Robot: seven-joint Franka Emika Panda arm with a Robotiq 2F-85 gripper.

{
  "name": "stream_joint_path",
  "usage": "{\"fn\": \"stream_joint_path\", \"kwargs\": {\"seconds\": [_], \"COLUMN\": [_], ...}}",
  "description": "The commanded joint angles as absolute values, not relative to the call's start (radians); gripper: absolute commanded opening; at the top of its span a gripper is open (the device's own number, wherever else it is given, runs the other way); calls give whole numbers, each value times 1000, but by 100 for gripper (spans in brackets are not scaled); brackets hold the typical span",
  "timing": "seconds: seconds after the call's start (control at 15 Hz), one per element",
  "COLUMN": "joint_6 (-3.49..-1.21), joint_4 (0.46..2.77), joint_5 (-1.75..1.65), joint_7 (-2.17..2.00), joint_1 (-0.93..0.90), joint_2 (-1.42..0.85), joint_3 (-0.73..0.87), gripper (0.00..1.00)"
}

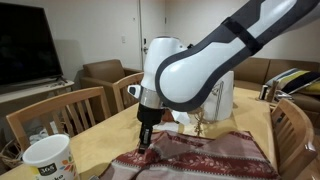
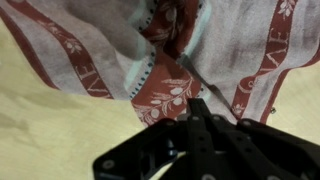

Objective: Straighten the red cloth

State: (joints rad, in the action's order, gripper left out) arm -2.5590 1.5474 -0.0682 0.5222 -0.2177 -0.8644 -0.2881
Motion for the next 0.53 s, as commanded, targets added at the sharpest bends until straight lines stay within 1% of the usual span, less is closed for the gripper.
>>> {"fn": "stream_joint_path", "kwargs": {"seconds": [0.0, 0.47], "joint_6": [-2555, -2551], "joint_4": [1525, 1498], "joint_5": [-85, -84], "joint_7": [512, 512], "joint_1": [-210, -210], "joint_2": [-882, -903], "joint_3": [-302, -302], "gripper": [1, 1]}}
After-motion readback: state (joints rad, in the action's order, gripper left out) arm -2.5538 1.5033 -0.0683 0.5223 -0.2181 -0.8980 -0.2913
